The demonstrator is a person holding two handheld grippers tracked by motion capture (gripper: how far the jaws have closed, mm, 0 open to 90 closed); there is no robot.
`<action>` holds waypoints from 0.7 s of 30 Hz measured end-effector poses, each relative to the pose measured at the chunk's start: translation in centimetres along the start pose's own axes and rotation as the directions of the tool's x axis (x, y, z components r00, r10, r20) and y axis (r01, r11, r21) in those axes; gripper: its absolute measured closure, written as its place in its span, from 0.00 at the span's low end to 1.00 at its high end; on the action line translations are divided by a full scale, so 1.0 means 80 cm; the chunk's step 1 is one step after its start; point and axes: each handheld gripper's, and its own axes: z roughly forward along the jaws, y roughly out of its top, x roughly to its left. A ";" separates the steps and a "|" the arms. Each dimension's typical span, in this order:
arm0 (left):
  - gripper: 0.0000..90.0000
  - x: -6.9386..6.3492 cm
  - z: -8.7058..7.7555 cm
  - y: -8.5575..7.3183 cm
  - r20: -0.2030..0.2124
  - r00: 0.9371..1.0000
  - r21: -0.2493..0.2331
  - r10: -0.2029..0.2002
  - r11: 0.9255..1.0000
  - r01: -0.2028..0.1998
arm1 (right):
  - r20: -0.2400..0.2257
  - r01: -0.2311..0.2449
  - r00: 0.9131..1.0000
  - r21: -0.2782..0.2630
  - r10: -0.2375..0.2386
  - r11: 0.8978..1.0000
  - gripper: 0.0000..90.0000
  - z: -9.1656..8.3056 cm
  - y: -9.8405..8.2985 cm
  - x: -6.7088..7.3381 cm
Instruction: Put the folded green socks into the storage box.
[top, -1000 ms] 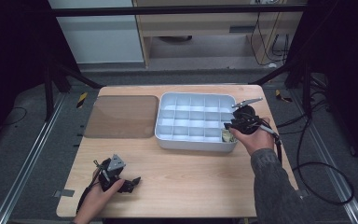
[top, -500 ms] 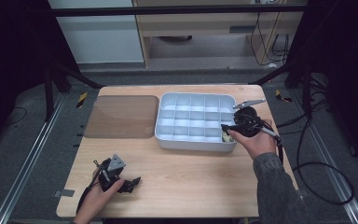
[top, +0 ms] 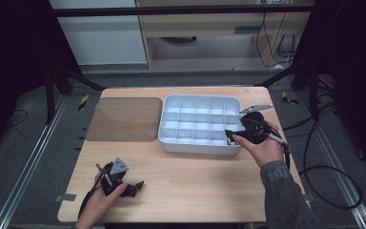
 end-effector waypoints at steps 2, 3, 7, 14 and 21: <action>0.00 0.000 0.000 0.000 0.000 1.000 0.000 0.000 1.000 0.000 | 0.002 -0.005 1.000 -0.004 0.005 1.000 0.21 -0.001 -0.004 0.001; 0.00 0.000 0.000 0.000 0.000 1.000 0.000 0.000 1.000 0.000 | 0.002 -0.005 1.000 -0.004 0.005 1.000 0.21 -0.001 -0.004 0.001; 0.00 0.000 0.000 0.000 0.000 1.000 0.000 0.000 1.000 0.000 | 0.007 -0.005 1.000 -0.005 0.005 1.000 0.16 -0.003 -0.007 0.001; 0.00 0.000 0.001 0.001 0.002 1.000 0.000 0.001 1.000 -0.001 | -0.008 0.017 1.000 -0.021 -0.017 1.000 0.11 -0.010 -0.015 0.004; 0.00 -0.001 0.000 0.000 0.002 1.000 -0.001 0.003 1.000 -0.003 | -0.005 0.026 1.000 -0.035 -0.026 0.999 0.10 -0.013 -0.029 0.007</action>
